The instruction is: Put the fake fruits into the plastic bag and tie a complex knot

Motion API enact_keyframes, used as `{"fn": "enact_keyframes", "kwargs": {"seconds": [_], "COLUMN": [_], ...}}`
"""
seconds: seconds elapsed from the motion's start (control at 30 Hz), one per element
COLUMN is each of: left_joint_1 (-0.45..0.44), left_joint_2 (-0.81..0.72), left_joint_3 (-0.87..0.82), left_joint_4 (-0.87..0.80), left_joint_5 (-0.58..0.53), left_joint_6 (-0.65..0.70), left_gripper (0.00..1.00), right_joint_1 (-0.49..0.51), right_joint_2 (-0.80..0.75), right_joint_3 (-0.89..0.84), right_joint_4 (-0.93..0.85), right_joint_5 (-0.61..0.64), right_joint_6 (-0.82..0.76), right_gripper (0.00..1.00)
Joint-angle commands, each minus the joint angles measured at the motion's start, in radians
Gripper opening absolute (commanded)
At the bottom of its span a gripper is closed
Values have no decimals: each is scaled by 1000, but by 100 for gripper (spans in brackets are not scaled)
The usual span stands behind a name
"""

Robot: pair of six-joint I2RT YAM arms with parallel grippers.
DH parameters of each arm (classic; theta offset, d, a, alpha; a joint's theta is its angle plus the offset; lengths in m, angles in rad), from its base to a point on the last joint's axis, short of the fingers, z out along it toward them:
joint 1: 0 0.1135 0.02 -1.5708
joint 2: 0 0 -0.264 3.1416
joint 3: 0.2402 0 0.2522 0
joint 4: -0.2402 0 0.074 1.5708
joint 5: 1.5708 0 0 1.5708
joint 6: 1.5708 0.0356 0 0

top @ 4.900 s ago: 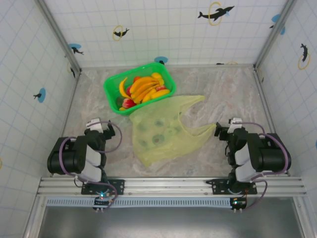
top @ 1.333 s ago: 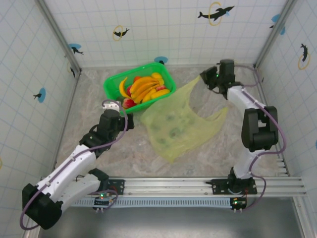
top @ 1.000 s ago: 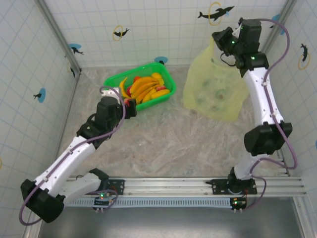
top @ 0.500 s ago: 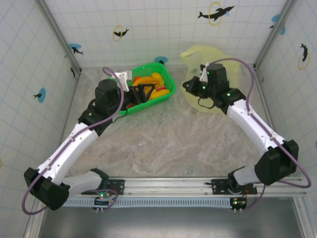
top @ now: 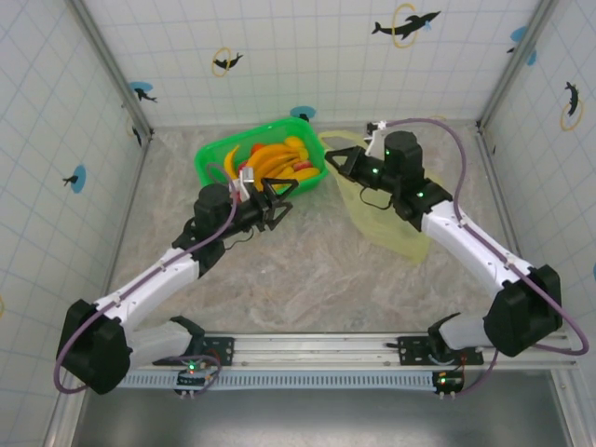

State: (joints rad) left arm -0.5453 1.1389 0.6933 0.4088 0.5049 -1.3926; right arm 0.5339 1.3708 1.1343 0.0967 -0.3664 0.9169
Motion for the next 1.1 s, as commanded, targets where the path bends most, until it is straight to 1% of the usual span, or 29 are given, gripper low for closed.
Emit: {"fn": "enact_keyframes", "kwargs": {"seconds": [0.0,0.03,0.13,0.27,0.43,0.63,0.87,0.97,1.07], "left_joint_1": [-6,-6,-7,-9,-21,-35,-41,-41,-39], "left_joint_2": [-9,12,71,120,145,204,266,281,290], "left_joint_3": [-21,-25,-32,-37,-25,-40,-22,-3,9], "left_joint_4": [249,303,425,561,531,625,650,634,637], "left_joint_5": [-13,-8,0,1,-1,-6,-21,-29,-40], "left_joint_6": [-178,-210,-287,-370,-368,-434,-439,-428,-424], "left_gripper": [91,89,85,86,87,87,86,86,84], "right_joint_1": [34,44,67,77,95,105,139,153,170], "right_joint_2": [22,20,6,-13,-24,-23,-10,-12,-17], "right_joint_3": [-23,-34,-71,-116,-145,-165,-162,-173,-184], "right_joint_4": [139,159,206,243,267,287,301,313,307], "right_joint_5": [-9,-41,-55,-65,-72,-83,-90,-89,-80], "right_joint_6": [35,35,21,17,9,15,13,9,-11], "right_gripper": [0,0,0,0,0,0,0,0,0]}}
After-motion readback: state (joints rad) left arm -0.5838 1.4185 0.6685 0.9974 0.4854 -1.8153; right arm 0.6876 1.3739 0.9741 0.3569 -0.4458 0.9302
